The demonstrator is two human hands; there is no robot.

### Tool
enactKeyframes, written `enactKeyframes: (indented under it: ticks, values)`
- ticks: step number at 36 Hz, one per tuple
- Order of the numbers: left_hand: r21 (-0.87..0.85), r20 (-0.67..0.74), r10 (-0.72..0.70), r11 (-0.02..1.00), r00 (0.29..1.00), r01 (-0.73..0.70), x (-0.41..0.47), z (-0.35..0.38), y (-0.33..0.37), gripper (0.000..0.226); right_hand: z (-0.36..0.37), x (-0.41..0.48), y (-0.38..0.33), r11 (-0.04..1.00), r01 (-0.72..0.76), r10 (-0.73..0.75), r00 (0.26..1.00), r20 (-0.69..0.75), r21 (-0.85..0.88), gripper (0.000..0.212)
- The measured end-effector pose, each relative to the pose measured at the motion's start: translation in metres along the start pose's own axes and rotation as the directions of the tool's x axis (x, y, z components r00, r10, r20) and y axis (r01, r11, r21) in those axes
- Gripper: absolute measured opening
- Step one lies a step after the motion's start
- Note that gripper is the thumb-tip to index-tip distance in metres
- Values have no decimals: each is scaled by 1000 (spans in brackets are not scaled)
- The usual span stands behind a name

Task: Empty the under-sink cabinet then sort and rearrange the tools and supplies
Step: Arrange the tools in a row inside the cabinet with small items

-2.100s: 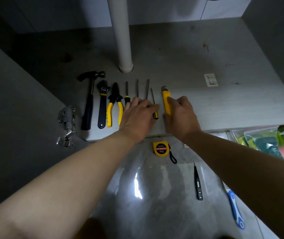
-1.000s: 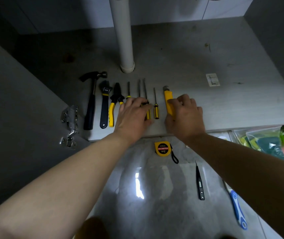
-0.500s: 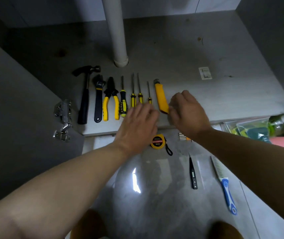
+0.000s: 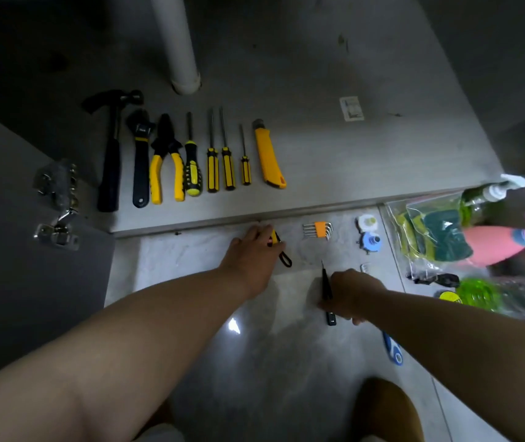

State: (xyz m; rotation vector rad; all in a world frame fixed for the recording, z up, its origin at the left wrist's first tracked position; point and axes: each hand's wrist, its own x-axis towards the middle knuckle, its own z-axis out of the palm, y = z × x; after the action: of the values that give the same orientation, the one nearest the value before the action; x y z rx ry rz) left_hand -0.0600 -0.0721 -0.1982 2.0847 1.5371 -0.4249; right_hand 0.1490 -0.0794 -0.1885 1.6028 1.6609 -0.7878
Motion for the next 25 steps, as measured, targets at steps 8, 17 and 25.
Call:
enactKeyframes:
  ticks: [8,17,25]
  values:
    - [-14,17,1,1000,1000,-1,-16,10,-17,73,3,14,-19,987,-31,9,990,139,159,22]
    - [-108,-149,289,946,946,-306,-42,-10,-34,59,-92,-23,-36,919,90,-265,863,431,385,25]
    - [-173,-608,190,916,771,-362,-36,-89,-25,54,-177,-45,-17,246,182,-600,800,2,952,10]
